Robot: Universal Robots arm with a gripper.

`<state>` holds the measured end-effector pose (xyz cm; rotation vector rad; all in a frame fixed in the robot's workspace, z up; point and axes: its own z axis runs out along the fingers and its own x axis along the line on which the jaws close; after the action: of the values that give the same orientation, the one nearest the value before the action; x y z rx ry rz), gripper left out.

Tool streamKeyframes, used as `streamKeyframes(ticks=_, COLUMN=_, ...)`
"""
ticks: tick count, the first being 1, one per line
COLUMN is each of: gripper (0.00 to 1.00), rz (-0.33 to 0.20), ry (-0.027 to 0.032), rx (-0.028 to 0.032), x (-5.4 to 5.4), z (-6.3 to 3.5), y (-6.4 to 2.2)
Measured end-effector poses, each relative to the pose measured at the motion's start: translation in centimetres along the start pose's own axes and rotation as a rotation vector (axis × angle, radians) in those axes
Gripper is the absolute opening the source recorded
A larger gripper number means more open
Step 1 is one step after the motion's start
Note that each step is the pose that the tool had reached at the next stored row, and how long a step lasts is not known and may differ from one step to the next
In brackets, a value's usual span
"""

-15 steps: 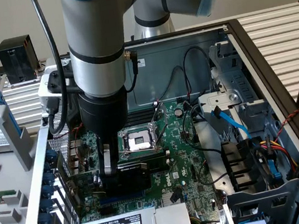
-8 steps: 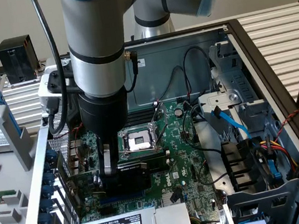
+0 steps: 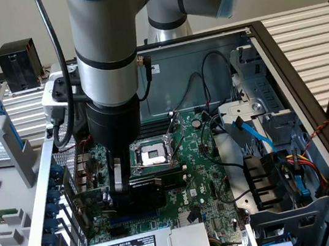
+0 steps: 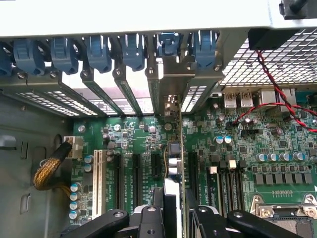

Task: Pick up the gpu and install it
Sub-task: 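Insert the gpu into the slot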

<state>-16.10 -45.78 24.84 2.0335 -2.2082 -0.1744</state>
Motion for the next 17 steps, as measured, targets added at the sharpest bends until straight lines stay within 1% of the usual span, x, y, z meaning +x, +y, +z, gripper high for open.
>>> streamKeyframes(ticks=17, gripper=0.27, rz=0.0, ry=0.0002, rx=0.0, x=0.15, z=-0.05, y=-0.16)
